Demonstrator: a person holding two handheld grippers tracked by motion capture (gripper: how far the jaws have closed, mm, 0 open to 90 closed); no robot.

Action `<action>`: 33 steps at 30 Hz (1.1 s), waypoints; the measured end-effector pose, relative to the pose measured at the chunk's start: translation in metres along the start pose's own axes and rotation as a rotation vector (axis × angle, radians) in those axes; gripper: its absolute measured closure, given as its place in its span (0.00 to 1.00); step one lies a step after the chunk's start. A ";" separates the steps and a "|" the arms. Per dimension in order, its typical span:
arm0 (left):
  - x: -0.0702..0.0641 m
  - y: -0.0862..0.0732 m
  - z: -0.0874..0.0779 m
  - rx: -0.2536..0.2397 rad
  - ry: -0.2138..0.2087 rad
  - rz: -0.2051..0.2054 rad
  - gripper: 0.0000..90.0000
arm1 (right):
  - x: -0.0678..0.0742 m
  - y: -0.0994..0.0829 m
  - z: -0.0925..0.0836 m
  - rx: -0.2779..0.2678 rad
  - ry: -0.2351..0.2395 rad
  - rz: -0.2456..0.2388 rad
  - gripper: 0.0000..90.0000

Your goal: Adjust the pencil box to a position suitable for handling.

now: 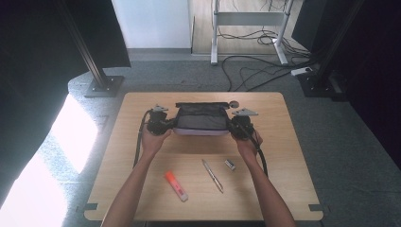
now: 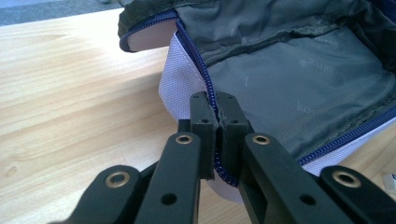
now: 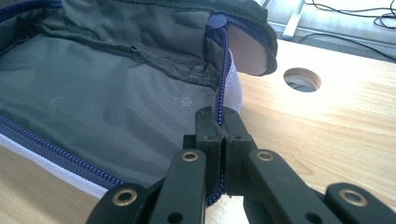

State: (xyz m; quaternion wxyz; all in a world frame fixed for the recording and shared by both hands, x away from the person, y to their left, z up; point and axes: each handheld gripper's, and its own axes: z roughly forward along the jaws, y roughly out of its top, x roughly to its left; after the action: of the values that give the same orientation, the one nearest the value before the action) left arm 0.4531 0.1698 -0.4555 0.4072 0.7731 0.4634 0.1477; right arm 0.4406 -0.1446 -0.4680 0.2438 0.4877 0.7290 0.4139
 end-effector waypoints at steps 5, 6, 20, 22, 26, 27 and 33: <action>-0.002 -0.006 -0.002 0.002 -0.004 0.005 0.97 | 0.005 -0.008 -0.006 0.001 -0.010 -0.012 0.97; -0.002 -0.009 -0.002 0.004 -0.006 0.007 0.97 | 0.006 -0.009 -0.006 0.005 -0.009 -0.010 0.97; -0.001 -0.028 0.002 0.026 -0.026 -0.008 0.97 | 0.014 -0.026 -0.007 0.026 -0.003 -0.028 0.97; -0.002 -0.029 0.002 0.029 -0.026 -0.006 0.97 | 0.013 -0.029 -0.007 0.027 -0.002 -0.027 0.97; -0.004 -0.033 0.005 0.036 -0.031 -0.004 0.97 | 0.013 -0.034 -0.007 0.036 -0.002 -0.023 0.97; -0.004 -0.034 0.005 0.036 -0.031 -0.007 0.97 | 0.012 -0.036 -0.007 0.041 -0.003 -0.024 0.97; -0.006 -0.039 0.010 0.051 -0.033 -0.004 0.97 | 0.011 -0.044 -0.004 0.055 -0.005 -0.014 0.97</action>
State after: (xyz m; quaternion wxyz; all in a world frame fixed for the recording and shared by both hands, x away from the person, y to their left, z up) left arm 0.4327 0.1694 -0.4904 0.3955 0.7844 0.4619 0.1223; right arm 0.4113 -0.1441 -0.5022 0.2350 0.4901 0.7429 0.3907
